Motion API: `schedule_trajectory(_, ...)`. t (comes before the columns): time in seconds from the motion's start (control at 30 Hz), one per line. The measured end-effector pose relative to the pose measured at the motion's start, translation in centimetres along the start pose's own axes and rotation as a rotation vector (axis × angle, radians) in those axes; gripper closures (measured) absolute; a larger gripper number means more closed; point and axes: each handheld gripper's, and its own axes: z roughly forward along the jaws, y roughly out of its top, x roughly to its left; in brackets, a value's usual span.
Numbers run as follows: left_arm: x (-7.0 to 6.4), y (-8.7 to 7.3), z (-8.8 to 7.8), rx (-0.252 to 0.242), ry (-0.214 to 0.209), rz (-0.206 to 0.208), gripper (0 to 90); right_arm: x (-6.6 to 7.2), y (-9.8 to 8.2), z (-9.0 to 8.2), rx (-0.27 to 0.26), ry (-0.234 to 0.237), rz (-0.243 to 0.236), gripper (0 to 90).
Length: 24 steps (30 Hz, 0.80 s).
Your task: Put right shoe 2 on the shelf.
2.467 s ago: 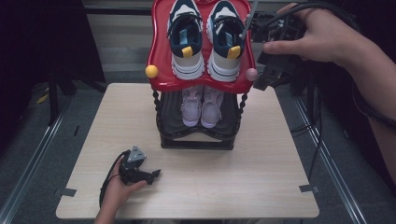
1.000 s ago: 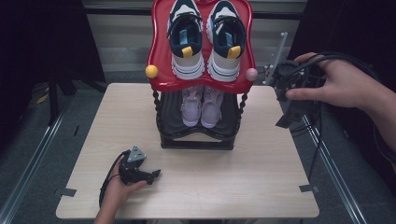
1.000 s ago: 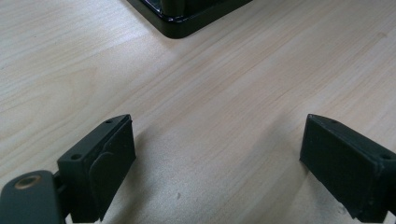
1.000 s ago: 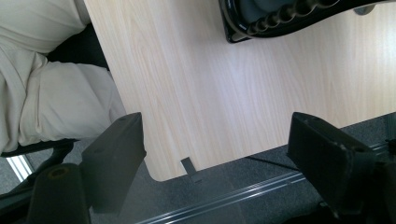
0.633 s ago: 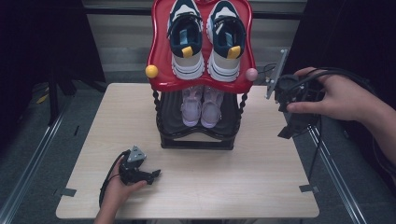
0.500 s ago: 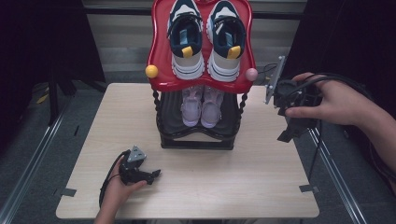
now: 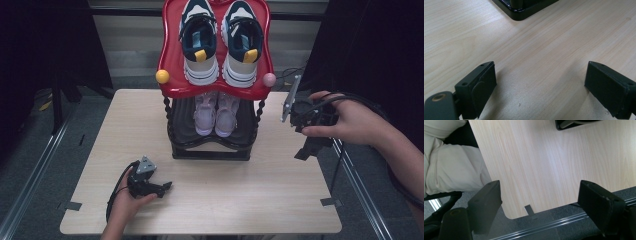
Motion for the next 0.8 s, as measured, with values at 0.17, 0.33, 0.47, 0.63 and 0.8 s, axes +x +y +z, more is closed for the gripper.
schedule_trajectory(0.17, 0.0, 0.0, 0.0, 0.000, 0.000, -0.001, 9.7, -0.1, -0.3, 1.3, 0.012, 0.004, 0.006, 18.6)
schedule_trajectory(0.33, 0.0, 0.0, 0.0, 0.001, 0.000, -0.001, 9.7, -0.2, -0.6, 2.5, 0.026, 0.000, 0.002, 18.6)
schedule_trajectory(0.47, 0.0, 0.0, 0.0, 0.000, 0.000, 0.000, 9.7, -0.1, -0.9, 3.3, 0.026, 0.010, 0.021, 18.0)
schedule_trajectory(0.63, 0.0, 0.0, 0.0, 0.001, 0.001, 0.000, 9.7, -0.2, -1.1, 4.3, 0.031, 0.013, 0.016, 17.9)
schedule_trajectory(0.8, 0.0, 0.0, 0.0, 0.001, 0.000, 0.000, 9.7, -0.3, -1.4, 5.4, 0.028, 0.011, 0.014, 17.9)
